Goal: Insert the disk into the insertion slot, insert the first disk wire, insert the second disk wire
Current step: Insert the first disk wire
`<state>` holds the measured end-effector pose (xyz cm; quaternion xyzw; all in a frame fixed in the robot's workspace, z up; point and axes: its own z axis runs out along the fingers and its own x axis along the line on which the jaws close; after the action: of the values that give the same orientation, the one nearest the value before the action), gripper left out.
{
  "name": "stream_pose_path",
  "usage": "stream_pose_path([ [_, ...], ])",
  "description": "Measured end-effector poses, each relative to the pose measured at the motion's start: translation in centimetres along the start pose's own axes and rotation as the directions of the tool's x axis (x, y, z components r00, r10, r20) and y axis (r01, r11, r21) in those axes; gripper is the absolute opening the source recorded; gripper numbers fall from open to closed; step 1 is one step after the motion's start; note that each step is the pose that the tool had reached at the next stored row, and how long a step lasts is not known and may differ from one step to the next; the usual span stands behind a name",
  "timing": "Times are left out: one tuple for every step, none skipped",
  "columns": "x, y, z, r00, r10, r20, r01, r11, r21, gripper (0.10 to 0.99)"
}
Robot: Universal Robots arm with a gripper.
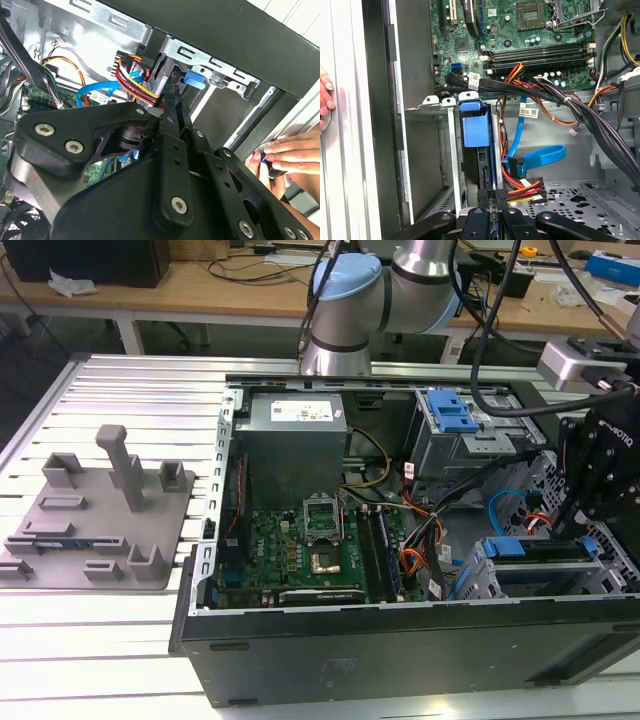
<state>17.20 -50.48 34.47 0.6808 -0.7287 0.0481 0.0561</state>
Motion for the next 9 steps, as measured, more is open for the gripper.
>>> stream_pose_path([
  [0.00, 0.00, 0.02, 1.0000, 0.000, -0.0001, 0.000, 1.0000, 0.000, 0.165],
  [0.00, 0.00, 0.04, 1.0000, 0.000, -0.0001, 0.000, 1.0000, 0.000, 0.165],
  [-0.01, 0.00, 0.06, 1.0000, 0.000, -0.0001, 0.000, 1.0000, 0.000, 0.165],
  [-0.01, 0.00, 0.10, 1.0000, 0.000, -0.0001, 0.000, 1.0000, 0.000, 0.165],
  [-0.02, 0.00, 0.14, 1.0000, 0.000, -0.0001, 0.000, 1.0000, 0.000, 0.165],
  [-0.02, 0.00, 0.18, 1.0000, 0.000, -0.0001, 0.000, 1.0000, 0.000, 0.165],
  [-0.03, 0.00, 0.20, 1.0000, 0.000, -0.0001, 0.000, 1.0000, 0.000, 0.165],
  [-0.03, 0.00, 0.22, 1.0000, 0.000, -0.0001, 0.000, 1.0000, 0.000, 0.165],
  [-0.03, 0.00, 0.24, 1.0000, 0.000, -0.0001, 0.000, 1.0000, 0.000, 0.165],
])
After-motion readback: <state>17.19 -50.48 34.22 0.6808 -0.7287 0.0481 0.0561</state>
